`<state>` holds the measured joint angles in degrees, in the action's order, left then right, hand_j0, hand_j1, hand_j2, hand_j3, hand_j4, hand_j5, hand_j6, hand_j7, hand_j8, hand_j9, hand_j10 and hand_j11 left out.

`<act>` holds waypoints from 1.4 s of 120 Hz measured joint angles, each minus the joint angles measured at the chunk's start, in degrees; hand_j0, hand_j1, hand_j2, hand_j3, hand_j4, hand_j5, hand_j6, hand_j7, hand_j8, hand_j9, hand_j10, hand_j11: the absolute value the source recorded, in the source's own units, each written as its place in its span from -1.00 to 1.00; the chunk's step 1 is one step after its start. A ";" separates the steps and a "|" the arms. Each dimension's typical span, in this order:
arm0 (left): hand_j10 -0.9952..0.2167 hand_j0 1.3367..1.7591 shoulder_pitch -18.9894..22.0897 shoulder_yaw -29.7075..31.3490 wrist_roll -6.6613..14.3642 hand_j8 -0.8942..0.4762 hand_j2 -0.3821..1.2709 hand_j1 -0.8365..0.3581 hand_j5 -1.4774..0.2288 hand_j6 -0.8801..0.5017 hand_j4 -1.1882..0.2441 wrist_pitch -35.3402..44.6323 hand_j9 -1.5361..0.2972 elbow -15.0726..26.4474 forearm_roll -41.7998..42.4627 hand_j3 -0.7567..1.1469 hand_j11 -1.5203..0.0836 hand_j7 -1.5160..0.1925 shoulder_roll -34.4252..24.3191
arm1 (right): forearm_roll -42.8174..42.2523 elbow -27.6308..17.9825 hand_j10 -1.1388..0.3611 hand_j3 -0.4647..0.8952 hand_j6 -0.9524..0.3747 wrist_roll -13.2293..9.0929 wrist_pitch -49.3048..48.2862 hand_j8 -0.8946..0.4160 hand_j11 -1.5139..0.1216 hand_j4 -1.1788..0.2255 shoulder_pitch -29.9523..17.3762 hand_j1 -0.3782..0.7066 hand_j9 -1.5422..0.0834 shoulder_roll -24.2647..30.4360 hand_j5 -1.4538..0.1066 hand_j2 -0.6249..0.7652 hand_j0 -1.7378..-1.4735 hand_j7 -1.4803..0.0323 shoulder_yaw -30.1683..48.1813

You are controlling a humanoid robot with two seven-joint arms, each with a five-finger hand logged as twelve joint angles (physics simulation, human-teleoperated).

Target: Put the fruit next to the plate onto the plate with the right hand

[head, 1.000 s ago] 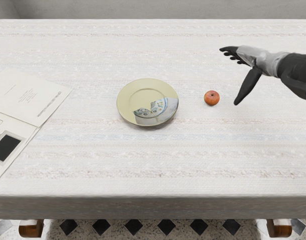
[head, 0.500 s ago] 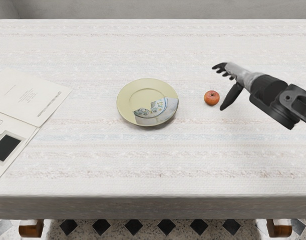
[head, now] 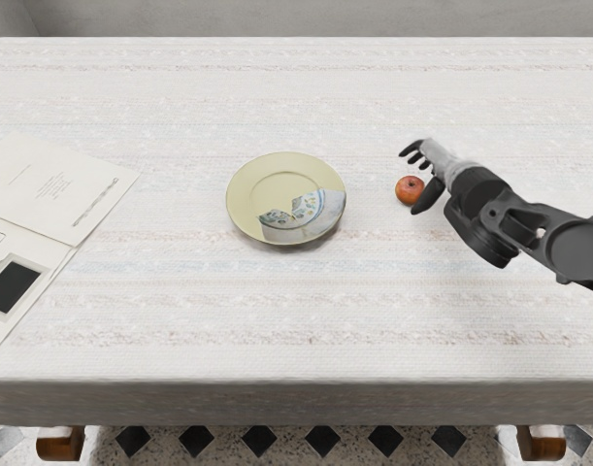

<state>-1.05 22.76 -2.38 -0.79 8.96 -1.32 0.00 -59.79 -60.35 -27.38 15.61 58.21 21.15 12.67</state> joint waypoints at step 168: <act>0.26 0.52 0.00 0.02 0.01 -0.04 -0.48 0.52 0.38 -0.06 0.33 0.00 0.34 0.00 0.01 -0.20 0.52 0.42 0.00 | 0.38 11.64 0.16 0.14 -0.16 3.13 1.68 -0.40 -0.16 -0.28 -1.08 0.13 0.04 -7.27 -0.16 -0.39 -0.39 -0.17 -0.04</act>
<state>-1.06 22.77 -2.37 -0.79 8.97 -1.31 0.00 -59.41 -48.71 -24.26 17.28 57.13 13.88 12.64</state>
